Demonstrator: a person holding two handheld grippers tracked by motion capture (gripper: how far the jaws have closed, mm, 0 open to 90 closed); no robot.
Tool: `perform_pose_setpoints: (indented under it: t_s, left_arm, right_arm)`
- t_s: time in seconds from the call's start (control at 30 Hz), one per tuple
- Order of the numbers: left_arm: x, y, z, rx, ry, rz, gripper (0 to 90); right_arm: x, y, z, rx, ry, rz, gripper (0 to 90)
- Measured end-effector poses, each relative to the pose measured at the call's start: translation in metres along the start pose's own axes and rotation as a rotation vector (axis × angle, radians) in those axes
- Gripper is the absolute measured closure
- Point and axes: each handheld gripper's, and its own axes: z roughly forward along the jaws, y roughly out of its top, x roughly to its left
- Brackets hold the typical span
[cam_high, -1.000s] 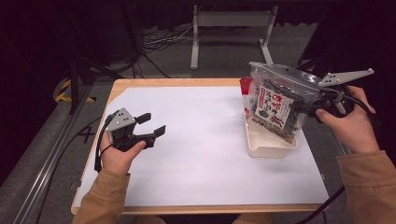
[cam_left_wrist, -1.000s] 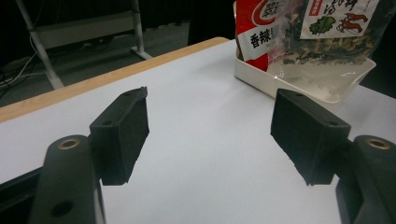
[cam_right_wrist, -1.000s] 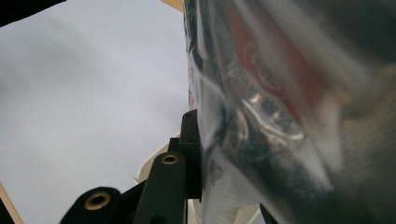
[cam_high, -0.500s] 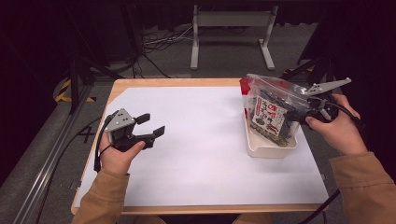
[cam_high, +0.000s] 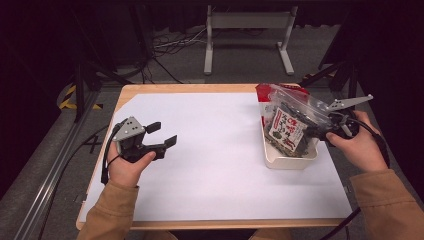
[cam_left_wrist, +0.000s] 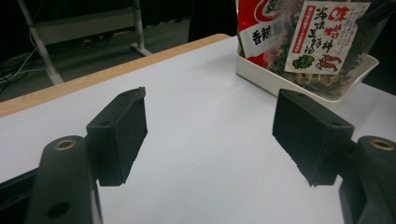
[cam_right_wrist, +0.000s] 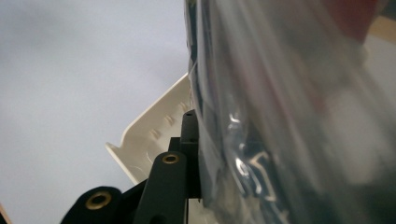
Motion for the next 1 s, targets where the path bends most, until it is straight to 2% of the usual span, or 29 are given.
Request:
perform_pose_setpoints:
  t_s: [0.17,0.23,0.33,0.4,0.47,0.53,0.57,0.77,0.87,1.0]
  left_arm:
    - [0.000,-0.001,0.000,0.002,0.004,0.001,24.9]
    - [0.000,-0.002,-0.001,0.004,0.006,0.003,24.6]
    - [0.001,-0.004,-0.002,0.006,0.009,-0.002,23.8]
    - [0.002,-0.006,-0.004,0.009,0.008,-0.008,23.6]
    - [0.002,-0.010,-0.007,0.017,0.016,0.004,22.5]
    - [0.002,-0.012,-0.008,0.018,0.018,0.007,21.8]
    - [0.003,-0.017,-0.011,0.023,0.025,0.020,21.3]
    - [0.006,-0.028,-0.020,0.019,0.030,0.028,20.0]
    - [0.007,-0.035,-0.025,0.006,0.022,0.022,19.8]
    - [0.009,-0.042,-0.031,-0.012,0.022,0.011,19.9]
  right_arm:
    - [-0.001,-0.001,-0.001,-0.025,-0.009,0.004,75.8]
    - [-0.002,-0.003,-0.003,-0.053,-0.016,0.012,73.9]
    - [-0.001,-0.007,-0.007,-0.127,-0.026,0.029,55.2]
    - [-0.001,-0.010,-0.011,-0.168,-0.044,0.035,46.2]
    - [0.001,-0.016,-0.018,-0.217,-0.048,0.041,40.7]
    - [0.003,-0.022,-0.023,-0.244,-0.065,0.040,37.0]
    - [0.004,-0.026,-0.025,-0.257,-0.070,0.039,35.9]
    - [0.012,-0.043,-0.030,-0.305,-0.067,0.031,34.3]
    - [0.015,-0.057,-0.029,-0.328,-0.099,0.025,33.4]
    - [0.018,-0.074,-0.028,-0.369,-0.093,0.044,32.3]
